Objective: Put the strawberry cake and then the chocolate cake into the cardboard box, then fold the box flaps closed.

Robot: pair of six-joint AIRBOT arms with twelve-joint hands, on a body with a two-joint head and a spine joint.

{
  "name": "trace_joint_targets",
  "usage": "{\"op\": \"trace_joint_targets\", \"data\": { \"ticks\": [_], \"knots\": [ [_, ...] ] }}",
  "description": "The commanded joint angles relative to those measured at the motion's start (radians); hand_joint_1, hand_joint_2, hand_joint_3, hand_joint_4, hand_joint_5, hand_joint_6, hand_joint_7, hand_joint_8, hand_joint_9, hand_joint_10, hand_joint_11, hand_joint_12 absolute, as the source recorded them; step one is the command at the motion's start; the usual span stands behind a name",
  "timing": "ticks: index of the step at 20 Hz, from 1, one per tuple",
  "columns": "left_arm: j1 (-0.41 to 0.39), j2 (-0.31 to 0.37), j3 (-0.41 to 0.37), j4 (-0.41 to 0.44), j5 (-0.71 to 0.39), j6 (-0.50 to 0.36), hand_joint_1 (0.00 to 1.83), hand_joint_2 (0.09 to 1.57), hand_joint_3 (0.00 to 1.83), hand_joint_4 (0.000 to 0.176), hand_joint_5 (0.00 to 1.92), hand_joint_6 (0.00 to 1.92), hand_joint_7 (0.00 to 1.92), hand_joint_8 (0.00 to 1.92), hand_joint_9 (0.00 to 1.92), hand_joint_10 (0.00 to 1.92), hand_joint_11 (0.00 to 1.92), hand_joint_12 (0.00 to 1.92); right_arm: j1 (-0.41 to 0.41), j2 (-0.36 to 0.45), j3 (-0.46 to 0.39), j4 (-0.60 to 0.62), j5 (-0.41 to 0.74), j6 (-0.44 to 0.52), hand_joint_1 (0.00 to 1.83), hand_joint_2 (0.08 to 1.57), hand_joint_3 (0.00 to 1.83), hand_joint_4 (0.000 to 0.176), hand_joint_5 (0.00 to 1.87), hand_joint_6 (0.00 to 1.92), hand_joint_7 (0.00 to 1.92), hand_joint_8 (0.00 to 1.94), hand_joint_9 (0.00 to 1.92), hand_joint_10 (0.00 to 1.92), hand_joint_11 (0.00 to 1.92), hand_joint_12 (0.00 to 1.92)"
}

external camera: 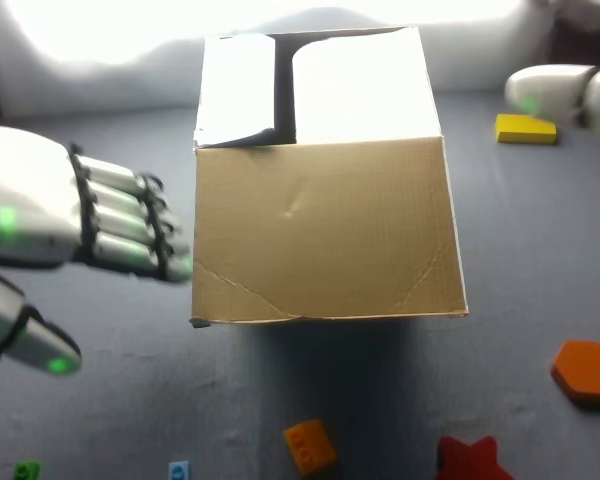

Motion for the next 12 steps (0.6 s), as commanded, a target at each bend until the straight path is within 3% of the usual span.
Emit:
{"op": "trace_joint_targets", "data": {
  "ticks": [1, 5, 12],
  "knots": [
    [0.012, 0.015, -0.012, -0.075, 0.003, 0.012, 0.00, 1.21, 0.00, 0.000, 0.12, 0.00, 0.14, 0.00, 0.13, 0.00, 0.00, 0.48, 0.013, 0.046, -0.022, -0.031, 0.061, 0.010, 0.00, 1.26, 0.00, 0.000, 0.05, 0.00, 0.14, 0.00, 0.10, 0.01, 0.00, 0.47],
    [0.082, 0.021, -0.081, -0.116, 0.031, 0.034, 0.00, 1.18, 0.00, 0.000, 0.17, 0.01, 0.21, 0.01, 0.20, 0.01, 0.00, 0.63, 0.045, 0.150, -0.061, -0.031, -0.006, 0.036, 0.00, 1.25, 0.00, 0.000, 0.05, 0.00, 0.16, 0.00, 0.13, 0.02, 0.00, 0.60],
    [0.050, 0.023, -0.171, -0.153, 0.064, 0.045, 0.00, 1.16, 0.00, 0.000, 0.18, 0.00, 0.20, 0.00, 0.20, 0.00, 0.00, 0.70, 0.055, 0.154, -0.061, -0.031, -0.026, 0.120, 0.00, 1.25, 0.00, 0.000, 0.05, 0.01, 0.14, 0.00, 0.12, 0.02, 0.00, 0.62]
  ]
}}
